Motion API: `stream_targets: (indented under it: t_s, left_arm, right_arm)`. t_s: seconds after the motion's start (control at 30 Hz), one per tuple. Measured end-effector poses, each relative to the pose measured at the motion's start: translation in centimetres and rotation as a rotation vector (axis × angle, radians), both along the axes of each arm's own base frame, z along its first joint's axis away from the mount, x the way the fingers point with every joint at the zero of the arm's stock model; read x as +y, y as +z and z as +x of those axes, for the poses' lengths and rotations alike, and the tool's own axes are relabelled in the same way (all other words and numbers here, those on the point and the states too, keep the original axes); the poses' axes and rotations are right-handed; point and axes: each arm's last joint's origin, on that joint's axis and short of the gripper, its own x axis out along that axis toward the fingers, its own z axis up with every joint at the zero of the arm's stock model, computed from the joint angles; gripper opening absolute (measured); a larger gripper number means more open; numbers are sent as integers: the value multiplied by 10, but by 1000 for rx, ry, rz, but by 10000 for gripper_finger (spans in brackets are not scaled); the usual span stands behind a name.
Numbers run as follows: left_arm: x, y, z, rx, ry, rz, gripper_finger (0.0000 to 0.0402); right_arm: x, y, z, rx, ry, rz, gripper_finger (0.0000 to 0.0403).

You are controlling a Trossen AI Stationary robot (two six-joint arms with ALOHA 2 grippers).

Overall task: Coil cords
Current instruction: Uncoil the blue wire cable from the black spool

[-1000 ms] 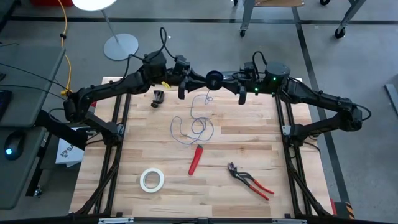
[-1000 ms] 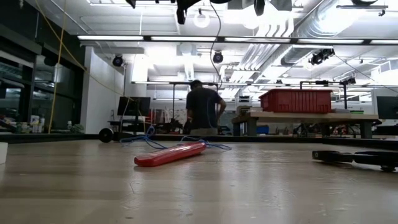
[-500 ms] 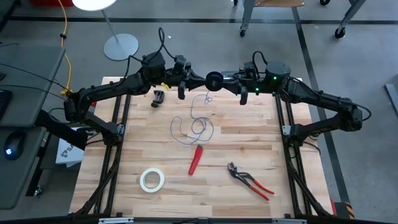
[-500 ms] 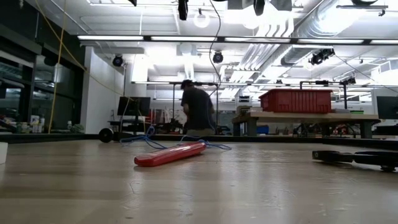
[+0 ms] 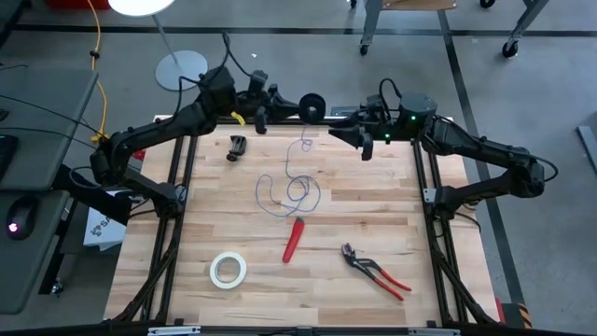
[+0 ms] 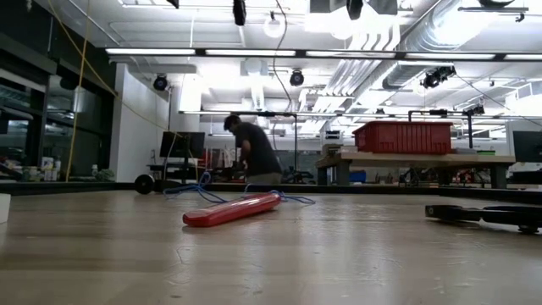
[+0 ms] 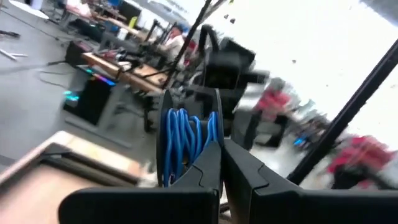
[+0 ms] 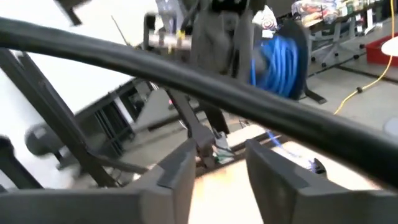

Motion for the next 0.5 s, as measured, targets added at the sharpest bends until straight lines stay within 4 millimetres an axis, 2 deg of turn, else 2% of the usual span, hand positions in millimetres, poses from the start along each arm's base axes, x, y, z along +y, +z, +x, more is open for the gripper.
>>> stream_targets:
  t_s: [0.1, 0.27, 0.4, 0.5]
  left_arm:
    - [-2, 9, -1, -76, -50, -73, 1]
    - [-9, 14, 1, -119, -99, -166, 1]
    - [-12, 15, 3, -128, -91, -201, 0]
    - [-12, 15, 3, -129, -79, -204, 0]
  right_arm:
    - [2, -9, 10, 56, -19, -83, 161]
    - [0, -20, 27, 81, -99, -204, 164]
    - [-2, -27, 40, 75, -97, -209, 164]
    - [1, -25, 44, 36, -78, -217, 164]
